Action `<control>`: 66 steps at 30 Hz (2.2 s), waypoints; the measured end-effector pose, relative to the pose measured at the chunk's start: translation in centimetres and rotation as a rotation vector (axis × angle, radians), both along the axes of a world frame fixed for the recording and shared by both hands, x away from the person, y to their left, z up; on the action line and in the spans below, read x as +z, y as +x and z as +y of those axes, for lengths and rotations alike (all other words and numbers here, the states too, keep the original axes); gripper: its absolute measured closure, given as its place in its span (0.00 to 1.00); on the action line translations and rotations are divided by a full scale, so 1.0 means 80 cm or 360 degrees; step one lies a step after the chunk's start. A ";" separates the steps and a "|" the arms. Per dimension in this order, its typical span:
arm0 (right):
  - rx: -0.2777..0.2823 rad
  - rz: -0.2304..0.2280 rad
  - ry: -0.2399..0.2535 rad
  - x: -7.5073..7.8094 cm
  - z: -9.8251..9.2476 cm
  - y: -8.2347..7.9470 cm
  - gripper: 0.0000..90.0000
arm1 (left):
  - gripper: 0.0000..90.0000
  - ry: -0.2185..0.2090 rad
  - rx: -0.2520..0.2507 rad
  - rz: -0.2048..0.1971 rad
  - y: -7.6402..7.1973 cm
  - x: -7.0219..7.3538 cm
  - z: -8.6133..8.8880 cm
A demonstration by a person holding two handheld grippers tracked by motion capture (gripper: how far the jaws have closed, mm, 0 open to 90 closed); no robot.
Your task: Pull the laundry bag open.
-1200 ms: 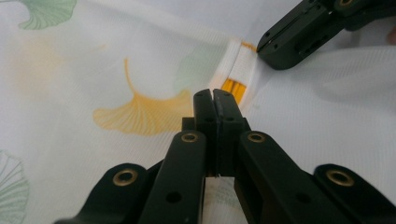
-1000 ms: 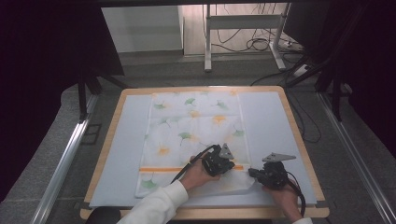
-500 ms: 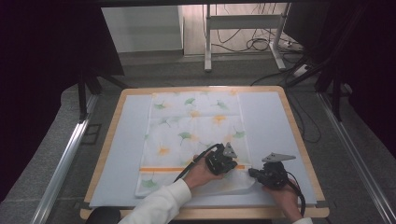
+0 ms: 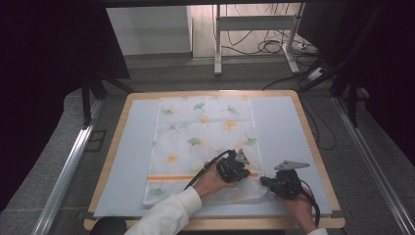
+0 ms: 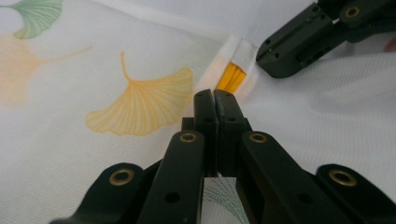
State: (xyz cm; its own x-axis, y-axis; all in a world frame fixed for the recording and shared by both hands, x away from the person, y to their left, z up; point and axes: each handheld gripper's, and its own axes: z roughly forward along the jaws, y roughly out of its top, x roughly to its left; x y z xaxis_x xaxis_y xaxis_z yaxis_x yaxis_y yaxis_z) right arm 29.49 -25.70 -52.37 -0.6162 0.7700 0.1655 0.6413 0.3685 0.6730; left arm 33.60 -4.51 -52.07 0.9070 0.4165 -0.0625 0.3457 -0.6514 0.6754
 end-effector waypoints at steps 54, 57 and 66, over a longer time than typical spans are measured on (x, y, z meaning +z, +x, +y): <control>0.0013 -0.0007 -0.0017 0.001 0.001 0.000 1.00 | 1.00 0.0041 0.0099 0.0041 0.011 0.003 -0.006; 0.0013 -0.0009 -0.0020 0.001 0.001 0.000 1.00 | 1.00 0.0074 0.0116 0.0039 0.010 0.003 -0.004; 0.0015 -0.0008 -0.0018 0.000 0.001 0.000 1.00 | 1.00 0.0057 0.0106 0.0059 0.010 0.001 0.005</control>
